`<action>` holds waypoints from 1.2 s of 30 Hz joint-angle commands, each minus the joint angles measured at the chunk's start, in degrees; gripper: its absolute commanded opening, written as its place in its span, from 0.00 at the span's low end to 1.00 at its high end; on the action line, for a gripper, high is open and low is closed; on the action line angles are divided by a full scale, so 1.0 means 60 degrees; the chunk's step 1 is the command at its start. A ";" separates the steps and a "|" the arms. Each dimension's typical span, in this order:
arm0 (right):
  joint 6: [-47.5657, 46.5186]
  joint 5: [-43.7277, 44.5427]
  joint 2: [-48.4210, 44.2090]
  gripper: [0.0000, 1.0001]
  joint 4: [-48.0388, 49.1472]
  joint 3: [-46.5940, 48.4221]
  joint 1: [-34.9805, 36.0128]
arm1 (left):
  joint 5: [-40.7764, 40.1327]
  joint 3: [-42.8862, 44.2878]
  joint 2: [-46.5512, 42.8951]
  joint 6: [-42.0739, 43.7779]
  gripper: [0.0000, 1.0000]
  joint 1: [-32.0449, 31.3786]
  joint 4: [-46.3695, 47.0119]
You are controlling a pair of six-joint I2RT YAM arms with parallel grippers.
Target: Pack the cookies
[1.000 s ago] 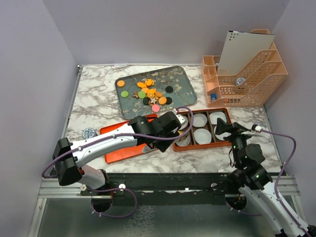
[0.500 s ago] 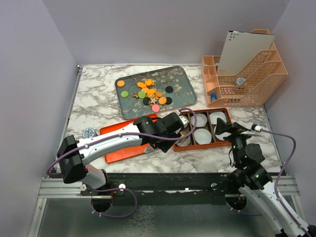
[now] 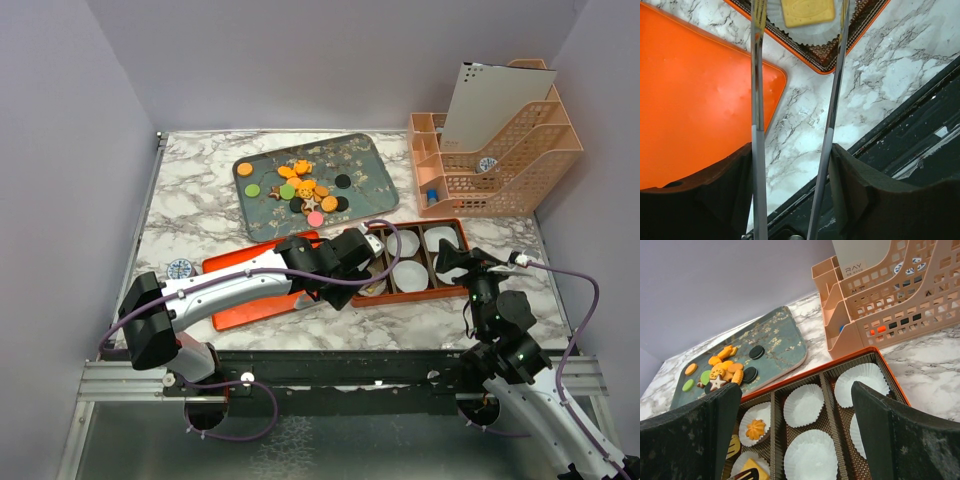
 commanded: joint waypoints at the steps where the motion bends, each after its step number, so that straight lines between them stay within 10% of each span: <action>1: 0.0022 0.0105 0.0038 1.00 0.0030 -0.0029 -0.0018 | -0.0374 -0.0047 0.0029 0.0135 0.63 -0.0073 0.0212; 20: 0.0022 0.0090 0.0031 1.00 0.0005 -0.0003 -0.0027 | -0.2042 0.0941 -0.0970 0.0041 0.52 0.0355 0.0090; 36: 0.0022 0.0077 0.0010 1.00 -0.0008 -0.0003 -0.0024 | -0.1943 0.0917 -0.0775 -0.0064 0.51 0.4310 0.0104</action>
